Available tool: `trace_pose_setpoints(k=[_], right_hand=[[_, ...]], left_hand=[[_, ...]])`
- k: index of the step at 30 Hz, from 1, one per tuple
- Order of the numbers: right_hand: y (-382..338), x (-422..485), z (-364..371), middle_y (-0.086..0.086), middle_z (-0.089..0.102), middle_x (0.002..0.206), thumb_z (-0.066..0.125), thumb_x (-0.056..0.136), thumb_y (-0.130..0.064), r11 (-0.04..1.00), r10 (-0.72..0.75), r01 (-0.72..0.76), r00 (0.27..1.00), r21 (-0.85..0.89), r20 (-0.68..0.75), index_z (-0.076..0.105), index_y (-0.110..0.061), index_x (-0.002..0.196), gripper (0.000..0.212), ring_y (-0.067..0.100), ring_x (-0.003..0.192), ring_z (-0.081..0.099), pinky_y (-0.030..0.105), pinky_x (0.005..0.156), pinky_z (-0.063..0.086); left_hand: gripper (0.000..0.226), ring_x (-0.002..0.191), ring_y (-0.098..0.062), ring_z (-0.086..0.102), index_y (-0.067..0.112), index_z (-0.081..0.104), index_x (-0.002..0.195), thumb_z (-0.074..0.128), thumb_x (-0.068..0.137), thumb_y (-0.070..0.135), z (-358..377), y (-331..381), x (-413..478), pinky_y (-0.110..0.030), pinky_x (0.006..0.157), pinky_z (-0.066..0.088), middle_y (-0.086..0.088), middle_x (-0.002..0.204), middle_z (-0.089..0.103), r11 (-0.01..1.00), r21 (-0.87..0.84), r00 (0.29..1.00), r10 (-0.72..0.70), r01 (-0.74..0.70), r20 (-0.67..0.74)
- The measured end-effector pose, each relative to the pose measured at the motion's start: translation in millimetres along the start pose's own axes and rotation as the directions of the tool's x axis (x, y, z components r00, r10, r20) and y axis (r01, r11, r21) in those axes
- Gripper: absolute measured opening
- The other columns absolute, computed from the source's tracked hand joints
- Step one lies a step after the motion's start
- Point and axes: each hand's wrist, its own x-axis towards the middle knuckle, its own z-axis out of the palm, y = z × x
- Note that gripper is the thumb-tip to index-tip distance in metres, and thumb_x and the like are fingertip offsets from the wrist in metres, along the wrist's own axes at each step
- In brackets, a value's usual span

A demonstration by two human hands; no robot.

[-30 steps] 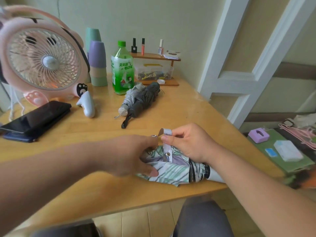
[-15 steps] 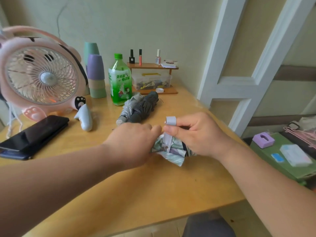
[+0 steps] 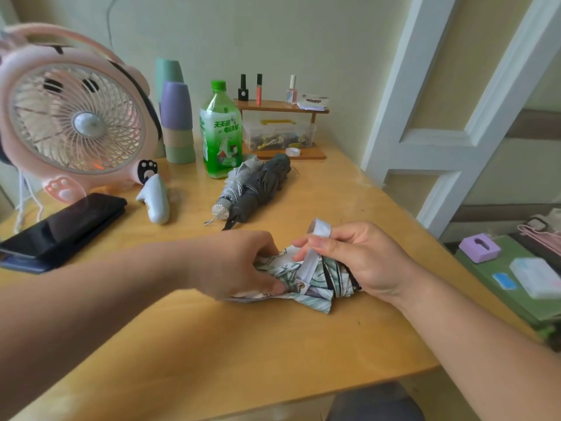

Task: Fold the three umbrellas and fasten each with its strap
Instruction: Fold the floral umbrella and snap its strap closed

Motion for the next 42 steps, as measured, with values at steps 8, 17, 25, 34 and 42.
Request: trace_pose_setpoints(k=[8, 17, 25, 34, 42], right_hand=[[-23, 3, 6, -0.008, 0.075, 0.118, 0.073, 0.093, -0.020, 0.853, -0.231, 0.309, 0.946, -0.421, 0.228, 0.080, -0.010, 0.111, 0.021, 0.010, 0.123, 0.062, 0.020, 0.109, 0.041], [-7, 33, 0, 0.005, 0.074, 0.114, 0.072, 0.092, -0.010, 0.932, -0.156, 0.185, 0.981, -0.311, 0.116, 0.081, -0.009, 0.097, 0.011, 0.011, 0.108, 0.070, 0.024, 0.097, 0.052], [0, 49, 3, 0.010, 0.077, 0.113, 0.072, 0.093, -0.019, 0.951, 0.280, -0.275, 0.960, -0.141, 0.018, 0.076, 0.005, 0.103, 0.026, 0.018, 0.105, 0.069, 0.041, 0.106, 0.053], [5, 2, 23, 0.027, 0.063, 0.078, 0.067, 0.095, -0.038, 0.848, -0.279, 0.209, 0.957, -0.487, -0.076, 0.072, 0.010, 0.086, 0.049, 0.023, 0.069, 0.061, 0.045, 0.065, 0.047], [-18, 16, 5, -0.001, 0.064, 0.101, 0.075, 0.091, -0.011, 0.845, -0.268, 0.327, 0.943, -0.423, 0.195, 0.080, -0.018, 0.087, 0.010, 0.001, 0.090, 0.060, 0.018, 0.086, 0.046]], left_hand=[[0.071, 0.110, -0.020, 0.059, 0.037, 0.044, 0.136, 0.064, 0.078, 0.073, 8, 3, 5, -0.035, 0.096, 0.049, 0.011, 0.121, 0.059, 0.967, 0.190, 0.985, 0.168, -0.172, 0.036], [0.043, 0.080, -0.030, 0.066, 0.029, 0.036, 0.105, 0.067, 0.084, 0.050, 23, -14, 0, -0.034, 0.059, 0.044, 0.000, 0.101, 0.062, 0.777, 0.586, 0.811, 0.487, -0.232, -0.324], [0.046, 0.071, -0.020, 0.051, 0.033, 0.026, 0.088, 0.037, 0.092, 0.077, 41, -21, -4, -0.033, 0.060, 0.037, 0.015, 0.077, 0.040, 0.888, 0.380, 0.744, 0.434, -0.259, -0.507], [0.050, 0.094, -0.015, 0.063, 0.036, 0.051, 0.098, 0.070, 0.073, 0.076, -2, 2, 19, -0.033, 0.088, 0.053, 0.014, 0.100, 0.066, 0.980, 0.182, 0.993, 0.069, -0.086, 0.098], [0.043, 0.085, -0.024, 0.065, 0.027, 0.048, 0.121, 0.043, 0.096, 0.062, 32, -3, 14, -0.038, 0.071, 0.053, 0.004, 0.101, 0.059, 0.763, 0.627, 0.831, 0.444, -0.155, -0.336]])
